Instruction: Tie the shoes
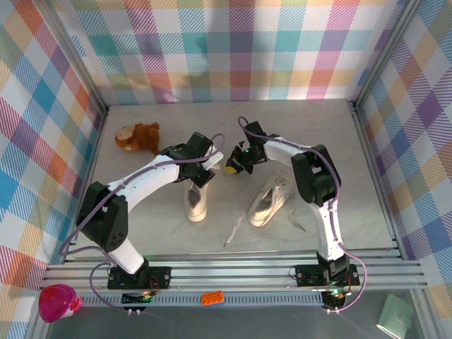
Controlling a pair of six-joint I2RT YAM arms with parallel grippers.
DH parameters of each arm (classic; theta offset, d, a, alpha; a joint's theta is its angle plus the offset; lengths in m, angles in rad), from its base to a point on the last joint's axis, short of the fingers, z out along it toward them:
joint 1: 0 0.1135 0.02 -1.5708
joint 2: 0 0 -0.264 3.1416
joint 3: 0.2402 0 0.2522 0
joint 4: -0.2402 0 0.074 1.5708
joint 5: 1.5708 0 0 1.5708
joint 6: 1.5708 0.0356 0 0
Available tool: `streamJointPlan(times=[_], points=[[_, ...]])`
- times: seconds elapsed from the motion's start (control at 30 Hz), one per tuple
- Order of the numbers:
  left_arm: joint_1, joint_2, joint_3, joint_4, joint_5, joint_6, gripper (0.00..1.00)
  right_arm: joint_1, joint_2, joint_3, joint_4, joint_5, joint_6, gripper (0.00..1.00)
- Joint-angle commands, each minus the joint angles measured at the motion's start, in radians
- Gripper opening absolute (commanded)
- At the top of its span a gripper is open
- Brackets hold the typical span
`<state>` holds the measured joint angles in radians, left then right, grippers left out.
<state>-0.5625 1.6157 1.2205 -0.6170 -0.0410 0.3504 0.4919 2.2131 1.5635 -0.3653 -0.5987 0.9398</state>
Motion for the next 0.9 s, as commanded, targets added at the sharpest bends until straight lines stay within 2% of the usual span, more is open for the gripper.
streamJointPlan(times=[0.0, 0.23, 0.33, 0.43, 0.53, 0.87], points=[[0.021, -0.076, -0.048, 0.104, 0.098, -0.090, 0.00, 0.032, -0.079, -0.037, 0.149, -0.042, 0.184, 0.00], [0.032, -0.123, -0.110, 0.195, 0.167, -0.172, 0.00, 0.081, -0.106, -0.091, 0.365, -0.032, 0.411, 0.00], [0.037, -0.117, -0.118, 0.204, 0.161, -0.182, 0.00, 0.095, -0.104, -0.103, 0.427, -0.034, 0.486, 0.00], [0.061, -0.106, -0.119, 0.209, 0.146, -0.211, 0.00, 0.106, -0.119, -0.103, 0.403, -0.012, 0.473, 0.00], [0.089, -0.097, -0.108, 0.206, 0.178, -0.236, 0.00, 0.105, -0.158, -0.123, 0.348, 0.027, 0.444, 0.00], [0.119, -0.094, -0.114, 0.210, 0.150, -0.314, 0.00, 0.103, -0.255, -0.256, 0.404, 0.084, 0.513, 0.00]])
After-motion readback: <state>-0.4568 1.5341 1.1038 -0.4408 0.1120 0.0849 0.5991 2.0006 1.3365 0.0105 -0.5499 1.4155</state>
